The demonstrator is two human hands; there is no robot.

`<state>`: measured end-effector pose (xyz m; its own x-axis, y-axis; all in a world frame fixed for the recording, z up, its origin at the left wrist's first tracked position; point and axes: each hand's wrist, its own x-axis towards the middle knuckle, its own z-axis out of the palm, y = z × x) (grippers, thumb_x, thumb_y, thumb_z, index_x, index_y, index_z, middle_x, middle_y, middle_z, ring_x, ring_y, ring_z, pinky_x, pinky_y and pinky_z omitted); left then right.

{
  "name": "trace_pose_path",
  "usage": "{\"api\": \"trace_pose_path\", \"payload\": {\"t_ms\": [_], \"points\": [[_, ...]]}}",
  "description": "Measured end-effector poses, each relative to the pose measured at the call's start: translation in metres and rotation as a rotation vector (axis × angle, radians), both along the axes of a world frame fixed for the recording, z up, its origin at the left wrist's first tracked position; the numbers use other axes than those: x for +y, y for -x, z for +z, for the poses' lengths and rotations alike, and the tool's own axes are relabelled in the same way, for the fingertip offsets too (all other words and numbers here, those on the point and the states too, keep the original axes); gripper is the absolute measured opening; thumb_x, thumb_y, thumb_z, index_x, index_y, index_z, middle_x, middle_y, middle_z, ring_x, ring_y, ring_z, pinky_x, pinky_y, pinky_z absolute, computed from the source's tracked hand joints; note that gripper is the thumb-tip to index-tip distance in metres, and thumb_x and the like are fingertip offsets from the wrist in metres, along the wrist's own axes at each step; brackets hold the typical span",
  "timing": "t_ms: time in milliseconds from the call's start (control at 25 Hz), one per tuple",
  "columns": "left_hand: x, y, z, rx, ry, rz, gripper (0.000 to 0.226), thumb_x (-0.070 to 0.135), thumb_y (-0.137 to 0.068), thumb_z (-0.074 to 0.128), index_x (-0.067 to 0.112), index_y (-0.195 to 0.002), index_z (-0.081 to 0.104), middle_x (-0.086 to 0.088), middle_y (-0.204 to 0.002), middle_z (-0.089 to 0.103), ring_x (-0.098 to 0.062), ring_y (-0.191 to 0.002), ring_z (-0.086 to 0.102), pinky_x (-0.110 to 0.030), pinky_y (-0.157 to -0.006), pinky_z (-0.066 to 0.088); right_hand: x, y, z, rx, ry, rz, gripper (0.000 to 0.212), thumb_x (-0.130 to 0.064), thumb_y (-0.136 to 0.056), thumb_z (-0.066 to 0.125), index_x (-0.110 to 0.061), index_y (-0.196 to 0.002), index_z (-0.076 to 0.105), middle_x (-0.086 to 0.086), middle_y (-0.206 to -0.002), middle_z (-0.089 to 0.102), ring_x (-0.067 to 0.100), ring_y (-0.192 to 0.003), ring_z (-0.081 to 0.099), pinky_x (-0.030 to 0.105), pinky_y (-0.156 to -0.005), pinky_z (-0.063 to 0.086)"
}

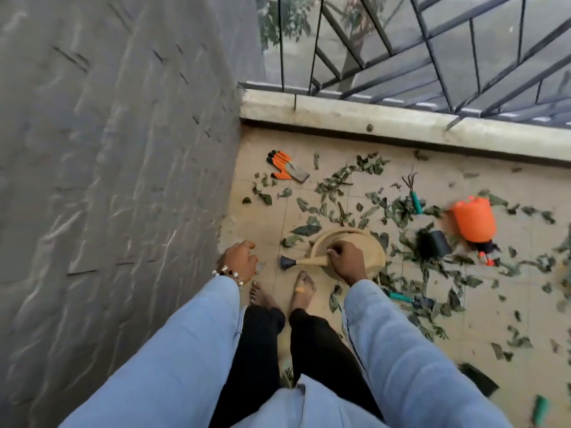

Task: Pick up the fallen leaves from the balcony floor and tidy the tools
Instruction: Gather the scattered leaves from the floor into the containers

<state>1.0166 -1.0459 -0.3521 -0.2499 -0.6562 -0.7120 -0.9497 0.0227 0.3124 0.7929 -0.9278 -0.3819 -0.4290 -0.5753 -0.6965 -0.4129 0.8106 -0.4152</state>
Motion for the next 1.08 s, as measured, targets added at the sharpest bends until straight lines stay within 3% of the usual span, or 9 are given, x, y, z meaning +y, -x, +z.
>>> {"api": "trace_pose_path", "payload": {"t_ms": [120, 320, 560, 760, 880, 960, 1040, 1080], "points": [[0.002, 0.024, -0.042, 0.004, -0.021, 0.017, 0.037, 0.013, -0.095, 0.051, 0.009, -0.131, 0.055, -0.014, -0.129, 0.059, -0.029, -0.119, 0.054, -0.031, -0.099, 0.040, 0.007, 0.013, -0.042, -0.036, -0.063, 0.026, 0.023, -0.017, -0.093, 0.054, -0.002, -0.105, 0.067, 0.019, -0.106, 0.068, 0.037, -0.102, 0.060, 0.033, -0.079, 0.043], [-0.003, 0.050, -0.134, 0.002, -0.072, 0.004, 0.034, 0.014, -0.093, 0.055, 0.009, -0.126, 0.059, -0.011, -0.117, 0.066, -0.025, -0.109, 0.059, -0.027, -0.093, 0.042, -0.001, 0.020, -0.137, -0.078, -0.150, 0.116, 0.022, -0.016, -0.094, 0.050, -0.002, -0.102, 0.065, 0.019, -0.104, 0.068, 0.038, -0.099, 0.060, 0.033, -0.075, 0.043], [-0.031, 0.060, -0.310, -0.017, -0.112, -0.065, 0.031, 0.015, -0.093, 0.056, 0.014, -0.124, 0.062, -0.009, -0.115, 0.067, -0.026, -0.106, 0.061, -0.027, -0.090, 0.043, -0.043, -0.006, -0.323, -0.133, -0.173, 0.260, 0.030, -0.017, -0.094, 0.050, -0.006, -0.122, 0.053, 0.016, -0.122, 0.057, 0.032, -0.112, 0.054, 0.030, -0.086, 0.042], [-0.045, 0.045, -0.448, -0.042, -0.158, -0.020, 0.030, 0.016, -0.093, 0.056, 0.012, -0.121, 0.063, -0.010, -0.113, 0.069, -0.027, -0.107, 0.062, -0.029, -0.094, 0.046, -0.076, -0.047, -0.482, -0.071, -0.193, 0.489, 0.048, -0.014, -0.090, 0.054, -0.012, -0.136, 0.040, 0.017, -0.134, 0.040, 0.036, -0.123, 0.042, 0.041, -0.095, 0.044], [-0.043, 0.035, -0.509, -0.054, -0.178, 0.051, 0.029, 0.016, -0.092, 0.056, 0.011, -0.120, 0.064, -0.011, -0.110, 0.070, -0.027, -0.103, 0.065, -0.029, -0.092, 0.049, -0.073, -0.070, -0.546, 0.013, -0.152, 0.681, 0.057, -0.015, -0.090, 0.056, -0.016, -0.141, 0.032, 0.018, -0.143, 0.024, 0.040, -0.132, 0.026, 0.047, -0.093, 0.045], [-0.042, 0.033, -0.533, -0.055, -0.203, 0.080, 0.029, 0.015, -0.092, 0.057, 0.012, -0.120, 0.064, -0.010, -0.108, 0.071, -0.026, -0.101, 0.066, -0.029, -0.091, 0.050, -0.066, -0.077, -0.568, 0.114, -0.038, 0.781, 0.048, -0.013, -0.088, 0.057, -0.011, -0.134, 0.042, 0.020, -0.140, 0.029, 0.044, -0.127, 0.030, 0.048, -0.085, 0.050], [-0.041, 0.033, -0.546, -0.042, -0.230, 0.133, 0.029, 0.016, -0.092, 0.057, 0.013, -0.120, 0.064, -0.010, -0.107, 0.071, -0.026, -0.097, 0.066, -0.029, -0.089, 0.051, -0.062, -0.076, -0.585, 0.161, 0.129, 0.764, 0.029, -0.003, -0.083, 0.059, 0.000, -0.111, 0.057, 0.024, -0.120, 0.048, 0.045, -0.109, 0.047, 0.045, -0.070, 0.053], [-0.040, 0.036, -0.548, -0.035, -0.240, 0.169, 0.029, 0.017, -0.092, 0.058, 0.013, -0.120, 0.063, -0.009, -0.106, 0.071, -0.026, -0.096, 0.066, -0.029, -0.088, 0.052, -0.063, -0.072, -0.589, 0.144, 0.194, 0.659, 0.021, 0.002, -0.079, 0.061, 0.003, -0.099, 0.063, 0.024, -0.106, 0.055, 0.043, -0.099, 0.054, 0.042, -0.066, 0.052]]}}
